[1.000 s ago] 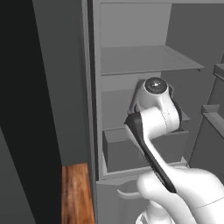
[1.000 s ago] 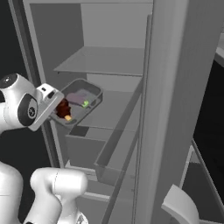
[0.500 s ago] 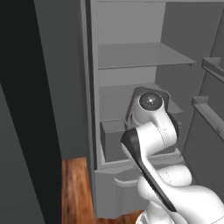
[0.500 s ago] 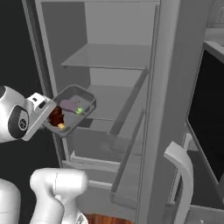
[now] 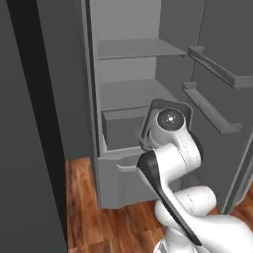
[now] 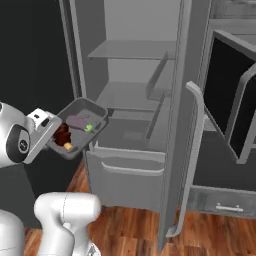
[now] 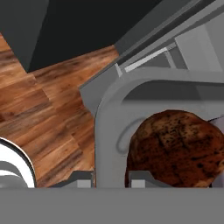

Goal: Place the tupperware containing the steak and eggplant meal in the microwave. Close the microwave door and press the start button to reheat the meal.

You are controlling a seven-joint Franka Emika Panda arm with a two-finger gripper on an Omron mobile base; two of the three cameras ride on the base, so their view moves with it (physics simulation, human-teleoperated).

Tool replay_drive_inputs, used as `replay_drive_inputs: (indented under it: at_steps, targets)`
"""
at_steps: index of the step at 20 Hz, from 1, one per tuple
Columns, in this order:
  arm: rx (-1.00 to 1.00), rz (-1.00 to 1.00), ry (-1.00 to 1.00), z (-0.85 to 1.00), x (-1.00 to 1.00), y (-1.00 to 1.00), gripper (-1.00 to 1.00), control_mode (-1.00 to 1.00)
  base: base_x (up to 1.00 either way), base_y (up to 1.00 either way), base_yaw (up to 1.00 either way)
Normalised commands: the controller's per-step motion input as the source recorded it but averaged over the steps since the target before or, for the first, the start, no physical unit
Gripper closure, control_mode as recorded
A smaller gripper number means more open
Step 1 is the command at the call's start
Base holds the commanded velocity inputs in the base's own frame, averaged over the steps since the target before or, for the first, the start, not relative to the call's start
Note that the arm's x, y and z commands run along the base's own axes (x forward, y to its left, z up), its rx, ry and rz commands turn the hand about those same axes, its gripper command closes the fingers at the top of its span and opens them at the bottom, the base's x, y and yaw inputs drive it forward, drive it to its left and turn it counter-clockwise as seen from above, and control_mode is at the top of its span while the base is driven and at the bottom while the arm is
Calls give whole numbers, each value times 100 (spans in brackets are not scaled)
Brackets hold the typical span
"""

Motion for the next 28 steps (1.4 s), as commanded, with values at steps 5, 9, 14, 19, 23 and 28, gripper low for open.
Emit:
replay_drive_inputs:
  at_steps: [5,9,14,19,23,28]
  targets:
    - [0,0,0,0,0,0,100,100,-100,-15,-24]
    - [0,0,0,0,0,0,100,100,-100,-56,-23]
    - [0,0,0,0,0,0,100,100,-100,-87,-15]
    - [0,0,0,0,0,0,100,100,-34,-100,-2]
    - [0,0,0,0,0,0,100,100,29,-100,0]
    - [0,0,0,0,0,0,100,100,92,-62,0]
